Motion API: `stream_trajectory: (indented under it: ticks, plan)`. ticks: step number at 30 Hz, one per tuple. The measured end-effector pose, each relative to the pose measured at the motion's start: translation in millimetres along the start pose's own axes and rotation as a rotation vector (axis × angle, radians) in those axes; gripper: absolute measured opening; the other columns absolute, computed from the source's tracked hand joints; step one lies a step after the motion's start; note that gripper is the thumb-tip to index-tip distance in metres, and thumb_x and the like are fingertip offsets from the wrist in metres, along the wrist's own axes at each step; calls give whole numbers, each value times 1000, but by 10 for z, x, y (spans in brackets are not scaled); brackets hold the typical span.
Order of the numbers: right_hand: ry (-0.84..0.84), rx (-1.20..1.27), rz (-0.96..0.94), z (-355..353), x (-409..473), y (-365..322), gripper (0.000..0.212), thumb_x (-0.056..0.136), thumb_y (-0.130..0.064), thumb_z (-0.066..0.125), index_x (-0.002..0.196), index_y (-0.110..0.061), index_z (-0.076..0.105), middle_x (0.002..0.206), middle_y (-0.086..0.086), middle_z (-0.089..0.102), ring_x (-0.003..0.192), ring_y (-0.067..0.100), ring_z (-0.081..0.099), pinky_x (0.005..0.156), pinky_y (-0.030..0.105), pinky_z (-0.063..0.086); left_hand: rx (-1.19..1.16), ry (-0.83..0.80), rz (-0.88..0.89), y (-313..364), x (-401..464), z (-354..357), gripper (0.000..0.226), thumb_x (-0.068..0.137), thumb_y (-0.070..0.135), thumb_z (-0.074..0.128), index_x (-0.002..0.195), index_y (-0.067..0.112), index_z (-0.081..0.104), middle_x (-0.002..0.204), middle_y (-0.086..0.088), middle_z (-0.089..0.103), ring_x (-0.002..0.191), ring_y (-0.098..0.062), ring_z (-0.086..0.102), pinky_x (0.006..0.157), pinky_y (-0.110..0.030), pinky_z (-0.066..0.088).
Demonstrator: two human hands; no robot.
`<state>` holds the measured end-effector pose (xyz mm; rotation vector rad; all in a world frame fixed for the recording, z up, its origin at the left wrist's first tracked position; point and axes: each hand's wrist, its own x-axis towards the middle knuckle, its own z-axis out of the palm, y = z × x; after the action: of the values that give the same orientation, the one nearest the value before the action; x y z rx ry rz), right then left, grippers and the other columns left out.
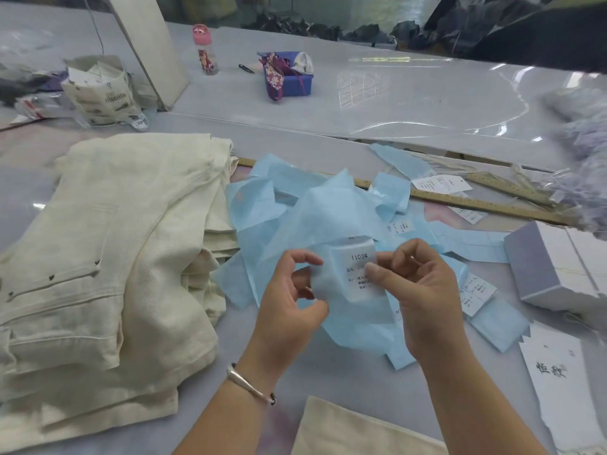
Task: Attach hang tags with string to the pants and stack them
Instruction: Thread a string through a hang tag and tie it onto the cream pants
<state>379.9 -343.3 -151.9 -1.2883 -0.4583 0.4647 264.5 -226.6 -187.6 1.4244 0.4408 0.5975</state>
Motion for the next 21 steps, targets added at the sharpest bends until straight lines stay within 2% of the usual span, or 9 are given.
stream_trajectory:
  ticks: [2,4,6,8,11,13,16,21]
  plan:
    - [-63,2,-7,43,-30,-24,35,76,16,65,83,-18,68,78,9,73,70,18,67,62,24,53,4,34,-30,-3,-43,-8,52,56,19,60,106,28,53,108,3,64,99,-13,59,84,-40,47]
    - [-154,-11,12,66,-79,-16,45,76,15,65,104,-19,73,81,7,73,76,17,67,70,25,53,-116,99,-96,18,-47,-41,64,53,29,64,116,21,54,116,1,64,107,-13,58,90,-36,46]
    - [-170,-92,2,84,-122,-1,47,75,11,69,107,-23,74,81,7,69,80,19,63,80,30,53,-300,101,-154,65,-15,-74,67,60,31,68,122,10,55,114,-7,68,108,-22,59,94,-39,43]
    - [-148,-169,-14,110,-149,-4,44,75,10,71,105,-22,75,81,8,69,80,22,62,87,37,52,-482,46,-193,139,18,-91,60,69,30,70,124,6,60,121,-15,65,115,-31,56,101,-45,40]
    - [-164,-323,-57,138,-157,-77,43,75,10,72,104,-21,74,85,1,73,82,18,64,87,34,52,-664,-25,-301,228,33,-118,65,77,36,70,133,6,56,138,-25,52,127,-39,50,111,-52,33]
    - [-214,-467,-80,146,-152,-127,44,77,10,70,103,-25,73,87,-4,73,83,14,64,87,26,50,-540,-46,-323,255,53,-151,54,79,36,71,125,8,64,129,-21,61,119,-37,58,104,-47,45]
    - [-263,-609,-109,160,-139,-155,36,79,3,71,99,-27,73,85,-7,67,82,12,59,84,20,46,-365,-44,-345,260,75,-159,33,77,28,75,101,6,76,109,-18,72,99,-32,69,83,-35,57]
    - [-119,-803,-281,168,-125,-104,18,74,-18,81,88,-28,76,89,-5,50,91,14,51,79,18,39,-299,9,-344,215,52,-63,35,72,29,73,98,6,77,105,-15,73,98,-29,70,84,-35,55]
